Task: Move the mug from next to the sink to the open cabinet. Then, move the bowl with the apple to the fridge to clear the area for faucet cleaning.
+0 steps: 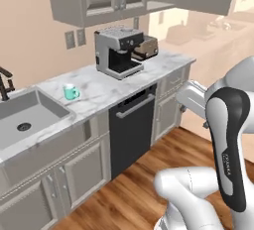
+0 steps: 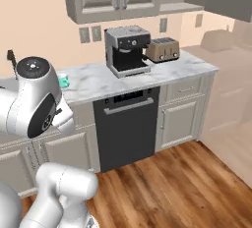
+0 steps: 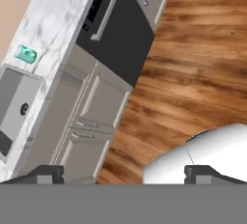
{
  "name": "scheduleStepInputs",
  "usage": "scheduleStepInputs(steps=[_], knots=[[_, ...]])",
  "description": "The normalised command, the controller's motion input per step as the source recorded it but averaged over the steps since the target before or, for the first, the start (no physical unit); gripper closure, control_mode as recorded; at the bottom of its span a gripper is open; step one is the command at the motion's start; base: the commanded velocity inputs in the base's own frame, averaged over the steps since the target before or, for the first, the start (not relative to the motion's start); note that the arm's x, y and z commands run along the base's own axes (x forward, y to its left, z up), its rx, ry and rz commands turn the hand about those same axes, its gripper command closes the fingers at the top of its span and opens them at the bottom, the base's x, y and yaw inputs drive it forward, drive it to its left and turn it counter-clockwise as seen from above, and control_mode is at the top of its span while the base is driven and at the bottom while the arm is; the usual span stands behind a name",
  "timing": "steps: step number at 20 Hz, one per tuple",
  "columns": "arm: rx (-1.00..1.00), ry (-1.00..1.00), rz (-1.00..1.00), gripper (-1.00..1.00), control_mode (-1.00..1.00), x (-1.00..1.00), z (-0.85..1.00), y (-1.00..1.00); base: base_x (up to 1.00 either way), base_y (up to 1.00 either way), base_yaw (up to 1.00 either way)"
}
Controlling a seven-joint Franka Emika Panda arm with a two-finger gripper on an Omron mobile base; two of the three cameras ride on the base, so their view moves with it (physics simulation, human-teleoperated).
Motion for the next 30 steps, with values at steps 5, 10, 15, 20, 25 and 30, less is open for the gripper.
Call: scheduleStepInputs(steps=[5, 10, 15, 20, 25, 30], knots=[[0.0, 0.0, 0.0, -1.0, 1.0, 0.0, 0.0, 0.0, 1.0, -0.33, 0.44], [0.0, 0.0, 0.0, -1.0, 1.0, 0.0, 0.0, 0.0, 0.99, -0.22, 0.4], [0.0, 0.0, 0.0, -1.0, 1.0, 0.0, 0.0, 0.0, 0.65, -0.04, 0.5], [0.0, 0.0, 0.0, -1.0, 1.0, 0.0, 0.0, 0.0, 0.44, -0.04, 0.54], [0.0, 0.0, 0.0, -1.0, 1.0, 0.0, 0.0, 0.0, 0.59, -0.47, 0.53], [0.0, 0.0, 0.0, -1.0, 1.0, 0.0, 0.0, 0.0, 0.51, -0.58, 0.2]])
